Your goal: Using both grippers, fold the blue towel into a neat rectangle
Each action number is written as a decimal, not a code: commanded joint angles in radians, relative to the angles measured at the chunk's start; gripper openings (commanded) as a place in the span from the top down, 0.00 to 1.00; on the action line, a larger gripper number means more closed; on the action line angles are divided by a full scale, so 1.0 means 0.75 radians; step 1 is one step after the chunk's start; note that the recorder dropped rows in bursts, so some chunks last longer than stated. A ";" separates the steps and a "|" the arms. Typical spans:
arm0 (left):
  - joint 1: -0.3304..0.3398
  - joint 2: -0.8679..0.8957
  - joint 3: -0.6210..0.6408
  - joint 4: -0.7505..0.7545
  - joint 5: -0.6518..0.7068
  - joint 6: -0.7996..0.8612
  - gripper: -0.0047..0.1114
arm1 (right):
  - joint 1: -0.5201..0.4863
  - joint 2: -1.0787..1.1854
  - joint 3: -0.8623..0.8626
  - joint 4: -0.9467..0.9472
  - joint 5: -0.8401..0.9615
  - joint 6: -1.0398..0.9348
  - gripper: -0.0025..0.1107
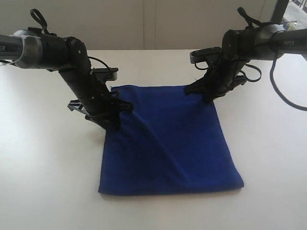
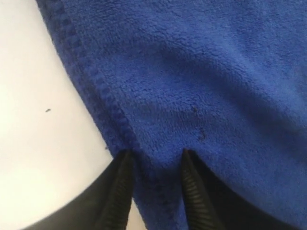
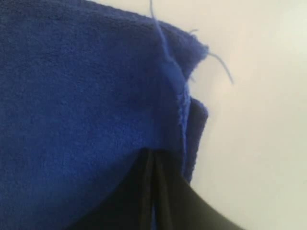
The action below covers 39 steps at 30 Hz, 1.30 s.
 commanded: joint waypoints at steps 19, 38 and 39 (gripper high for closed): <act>-0.005 0.010 0.002 0.170 0.088 -0.026 0.96 | -0.015 0.028 0.003 -0.012 0.009 0.007 0.98; -0.005 -0.018 -0.045 0.314 0.131 -0.083 0.65 | -0.015 0.020 0.003 -0.011 -0.072 0.007 0.98; -0.005 -0.040 -0.047 0.311 0.115 -0.083 0.58 | -0.015 0.000 0.003 -0.011 -0.095 0.007 0.98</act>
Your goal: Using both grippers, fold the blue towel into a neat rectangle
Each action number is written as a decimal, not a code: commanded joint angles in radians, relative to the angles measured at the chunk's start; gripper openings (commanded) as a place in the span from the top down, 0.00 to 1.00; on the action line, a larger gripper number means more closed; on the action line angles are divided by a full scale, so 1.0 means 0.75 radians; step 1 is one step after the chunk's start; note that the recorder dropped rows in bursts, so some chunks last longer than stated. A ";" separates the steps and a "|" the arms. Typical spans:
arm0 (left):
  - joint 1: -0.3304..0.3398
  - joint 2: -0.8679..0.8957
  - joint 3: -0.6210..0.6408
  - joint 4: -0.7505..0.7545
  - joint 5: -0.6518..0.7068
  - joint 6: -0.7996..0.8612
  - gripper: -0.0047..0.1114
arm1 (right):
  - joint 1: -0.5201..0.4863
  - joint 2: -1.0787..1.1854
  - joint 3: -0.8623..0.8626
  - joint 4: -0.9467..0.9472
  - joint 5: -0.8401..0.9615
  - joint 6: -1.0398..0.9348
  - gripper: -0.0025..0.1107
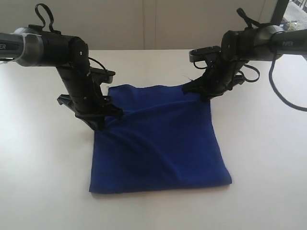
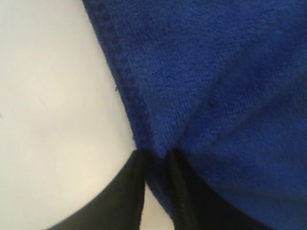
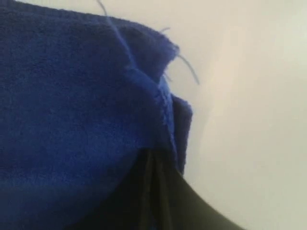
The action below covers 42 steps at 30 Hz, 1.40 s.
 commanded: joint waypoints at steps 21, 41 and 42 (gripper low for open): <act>0.000 -0.103 -0.021 -0.308 0.034 0.192 0.96 | 0.081 -0.189 0.127 0.044 0.310 -0.032 0.98; -0.143 -0.201 0.324 -0.404 -0.076 0.301 0.96 | 0.231 -0.280 0.434 0.105 0.148 -0.062 0.98; -0.143 -0.201 0.351 -0.384 -0.103 0.301 0.96 | 0.231 -0.280 0.442 0.105 0.133 -0.062 0.98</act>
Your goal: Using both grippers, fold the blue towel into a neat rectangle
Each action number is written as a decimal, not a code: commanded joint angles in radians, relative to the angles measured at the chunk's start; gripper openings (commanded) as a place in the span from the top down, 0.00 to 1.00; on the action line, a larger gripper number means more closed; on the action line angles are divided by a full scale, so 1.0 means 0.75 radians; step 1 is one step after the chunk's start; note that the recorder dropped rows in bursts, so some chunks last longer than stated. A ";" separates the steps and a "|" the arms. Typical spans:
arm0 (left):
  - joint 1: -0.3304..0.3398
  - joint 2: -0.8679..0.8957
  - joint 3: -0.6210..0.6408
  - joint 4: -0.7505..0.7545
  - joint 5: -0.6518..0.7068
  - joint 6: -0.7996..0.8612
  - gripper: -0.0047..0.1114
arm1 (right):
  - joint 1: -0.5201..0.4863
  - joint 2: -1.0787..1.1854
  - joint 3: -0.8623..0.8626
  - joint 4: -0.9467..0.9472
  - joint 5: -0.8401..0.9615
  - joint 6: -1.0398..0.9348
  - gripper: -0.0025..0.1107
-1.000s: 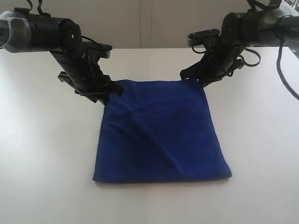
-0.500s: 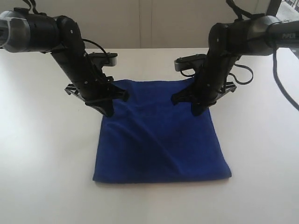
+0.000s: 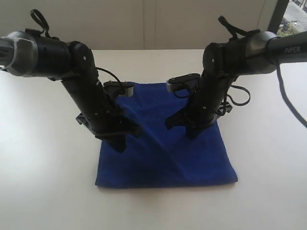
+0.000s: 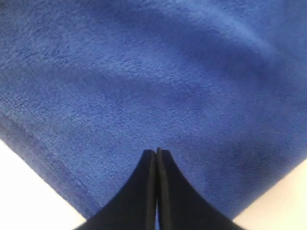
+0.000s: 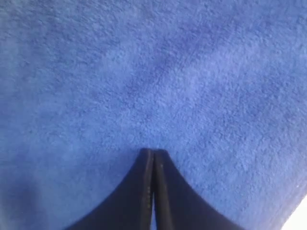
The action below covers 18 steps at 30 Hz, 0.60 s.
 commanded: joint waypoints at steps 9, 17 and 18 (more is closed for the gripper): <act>-0.005 0.037 0.256 0.083 -0.109 0.009 0.96 | -0.003 -0.004 0.051 -0.020 -0.062 0.019 0.98; -0.003 0.000 0.258 0.214 -0.036 -0.055 0.96 | -0.005 -0.004 0.051 -0.020 -0.061 0.022 0.98; -0.003 -0.008 0.258 0.248 -0.027 -0.086 0.96 | -0.005 -0.004 0.051 -0.020 -0.061 0.022 0.98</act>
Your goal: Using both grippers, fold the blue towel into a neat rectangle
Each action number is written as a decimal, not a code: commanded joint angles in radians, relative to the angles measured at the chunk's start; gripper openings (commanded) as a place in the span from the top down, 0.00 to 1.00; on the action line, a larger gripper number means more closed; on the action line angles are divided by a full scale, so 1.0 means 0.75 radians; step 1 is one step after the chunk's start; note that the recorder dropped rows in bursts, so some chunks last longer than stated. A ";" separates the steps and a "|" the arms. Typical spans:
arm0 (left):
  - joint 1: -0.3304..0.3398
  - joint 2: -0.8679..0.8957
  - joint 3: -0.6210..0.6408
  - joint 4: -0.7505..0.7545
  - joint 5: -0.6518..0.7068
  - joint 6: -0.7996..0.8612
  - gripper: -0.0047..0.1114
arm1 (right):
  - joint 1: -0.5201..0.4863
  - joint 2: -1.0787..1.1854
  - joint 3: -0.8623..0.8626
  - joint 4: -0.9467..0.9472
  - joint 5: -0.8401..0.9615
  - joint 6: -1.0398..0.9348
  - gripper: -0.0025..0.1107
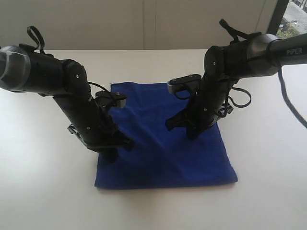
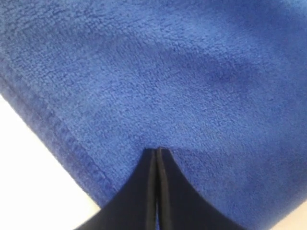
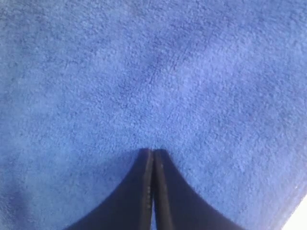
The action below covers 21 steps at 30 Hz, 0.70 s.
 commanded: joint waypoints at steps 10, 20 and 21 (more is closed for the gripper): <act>-0.003 0.016 0.048 0.276 0.154 -0.163 0.96 | -0.005 0.002 0.015 -0.010 -0.010 0.008 0.98; -0.003 -0.060 -0.141 0.222 0.190 -0.163 0.96 | -0.005 -0.006 0.012 0.049 -0.059 -0.004 0.98; -0.003 -0.081 -0.157 0.222 0.194 -0.163 0.96 | -0.005 -0.015 0.012 0.059 -0.066 -0.010 0.98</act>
